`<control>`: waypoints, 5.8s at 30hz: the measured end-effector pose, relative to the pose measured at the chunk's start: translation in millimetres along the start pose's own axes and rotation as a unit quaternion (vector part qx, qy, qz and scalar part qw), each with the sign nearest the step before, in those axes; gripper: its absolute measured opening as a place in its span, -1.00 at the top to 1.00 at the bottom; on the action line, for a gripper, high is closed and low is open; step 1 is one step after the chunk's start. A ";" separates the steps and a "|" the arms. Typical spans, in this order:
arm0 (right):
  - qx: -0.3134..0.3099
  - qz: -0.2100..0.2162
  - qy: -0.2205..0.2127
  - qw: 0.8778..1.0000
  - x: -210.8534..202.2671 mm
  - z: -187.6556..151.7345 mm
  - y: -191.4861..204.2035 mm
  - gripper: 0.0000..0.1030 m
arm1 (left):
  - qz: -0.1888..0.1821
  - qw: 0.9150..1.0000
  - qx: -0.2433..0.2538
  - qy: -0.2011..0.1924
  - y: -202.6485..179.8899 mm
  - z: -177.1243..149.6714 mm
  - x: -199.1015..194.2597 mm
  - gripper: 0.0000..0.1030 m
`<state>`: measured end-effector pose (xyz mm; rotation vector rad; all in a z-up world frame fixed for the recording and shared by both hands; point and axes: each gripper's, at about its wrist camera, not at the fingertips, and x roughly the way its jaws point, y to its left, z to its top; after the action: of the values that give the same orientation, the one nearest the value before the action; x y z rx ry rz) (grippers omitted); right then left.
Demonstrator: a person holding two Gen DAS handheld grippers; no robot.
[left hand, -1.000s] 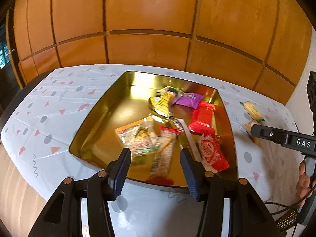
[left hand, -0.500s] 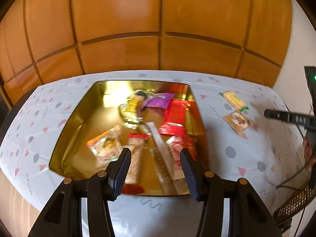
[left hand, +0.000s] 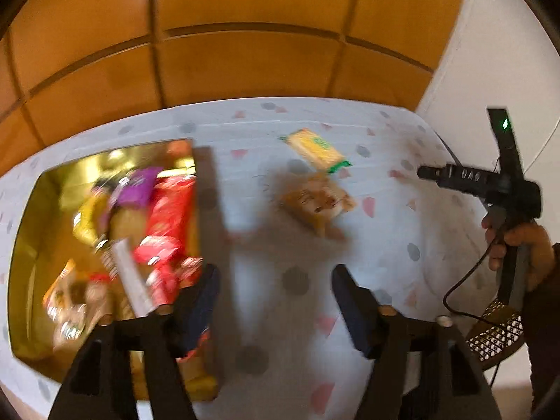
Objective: Organize snacks
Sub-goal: 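Withdraw both grippers from the tin toward the remaining snacks, then grasp the round pastry bag with left while right grasps the WEIDAN cracker pack, then carry the pastry bag into the tin and open the left gripper, then carry the WEIDAN cracker pack into the tin and open the right gripper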
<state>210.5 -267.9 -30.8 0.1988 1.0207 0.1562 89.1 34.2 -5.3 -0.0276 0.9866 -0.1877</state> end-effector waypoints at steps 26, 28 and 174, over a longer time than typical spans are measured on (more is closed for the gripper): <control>0.054 0.108 -0.019 0.993 -17.6 4.3 2.0 -0.52 | -0.021 0.976 0.191 0.102 -58.0 64.5 158.6 -0.19; 0.051 0.103 -0.022 0.993 -18.1 4.5 2.2 -0.52 | -0.010 0.981 0.169 0.100 -54.4 59.6 152.9 -0.19; -0.243 -0.044 0.085 0.965 44.6 -89.7 102.0 0.10 | 0.179 0.958 -0.206 -0.094 150.1 -72.3 -61.7 -0.19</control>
<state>152.8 -150.8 -89.1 -0.3127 1.1277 0.3413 17.7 196.9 -10.5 -0.2417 0.8106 0.3507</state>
